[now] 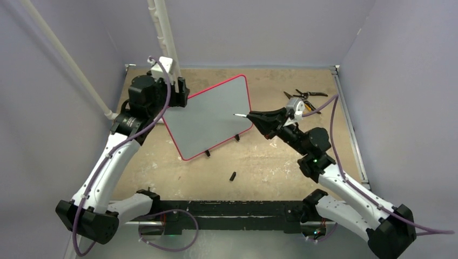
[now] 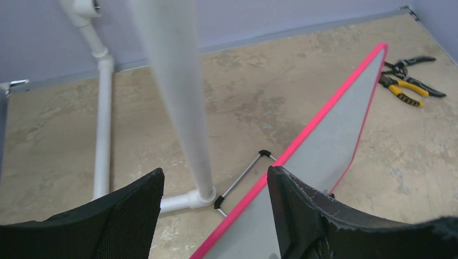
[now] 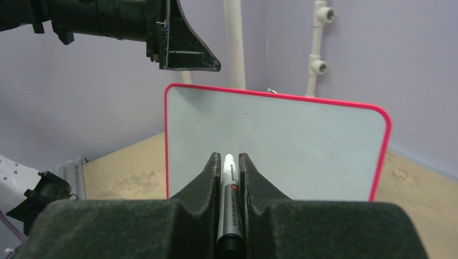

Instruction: Write a sentence on the whiteboard

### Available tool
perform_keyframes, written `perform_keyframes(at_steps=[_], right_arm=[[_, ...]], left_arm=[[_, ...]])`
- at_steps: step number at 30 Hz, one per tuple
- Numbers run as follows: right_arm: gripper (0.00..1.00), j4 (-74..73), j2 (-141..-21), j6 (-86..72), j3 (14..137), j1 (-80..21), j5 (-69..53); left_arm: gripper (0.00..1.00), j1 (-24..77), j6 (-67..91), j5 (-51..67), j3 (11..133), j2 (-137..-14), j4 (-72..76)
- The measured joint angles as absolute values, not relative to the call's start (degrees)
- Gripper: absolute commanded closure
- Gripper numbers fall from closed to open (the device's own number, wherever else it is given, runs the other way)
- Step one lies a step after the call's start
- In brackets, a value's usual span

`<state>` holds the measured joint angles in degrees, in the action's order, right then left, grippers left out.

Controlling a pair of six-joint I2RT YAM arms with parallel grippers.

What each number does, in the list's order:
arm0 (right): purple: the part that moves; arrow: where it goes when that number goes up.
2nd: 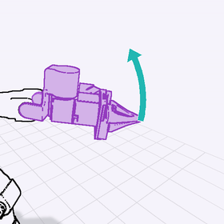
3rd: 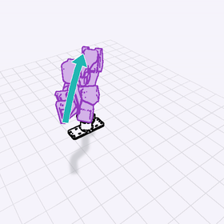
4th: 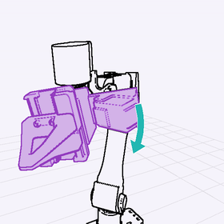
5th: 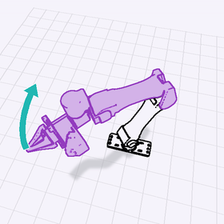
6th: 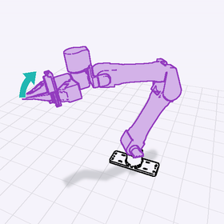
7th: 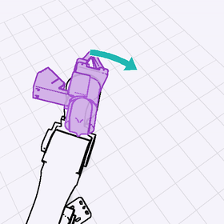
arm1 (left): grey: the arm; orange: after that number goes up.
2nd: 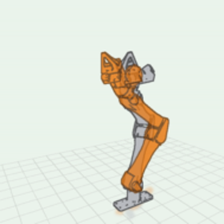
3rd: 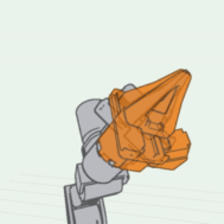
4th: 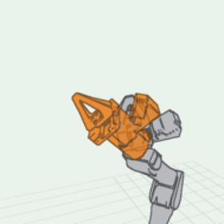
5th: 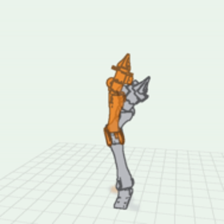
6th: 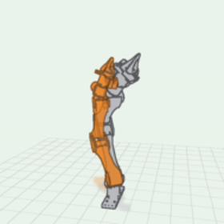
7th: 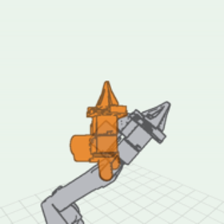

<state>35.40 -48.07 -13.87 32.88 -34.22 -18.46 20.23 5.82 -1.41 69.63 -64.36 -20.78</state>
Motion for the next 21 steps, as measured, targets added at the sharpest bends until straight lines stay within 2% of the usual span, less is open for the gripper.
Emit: perform_keyframes(at_steps=[5,13,21], right_arm=[[1.00,43.8,-55.1,-13.8,32.8,-37.1,-20.0],[1.00,49.5,-66.9,-12.4,35.9,-46.8,-18.1],[1.00,57.5,-72.3,-12.9,36.8,-52.1,-15.4]], left_arm=[[0.30,15.2,7.9,-2.9,67.7,-59.3,-21.0],[0.29,14.3,11.4,-10.1,62.1,-49.2,-22.2],[0.27,14.3,15.8,-6.7,58.0,-39.0,-26.3]])
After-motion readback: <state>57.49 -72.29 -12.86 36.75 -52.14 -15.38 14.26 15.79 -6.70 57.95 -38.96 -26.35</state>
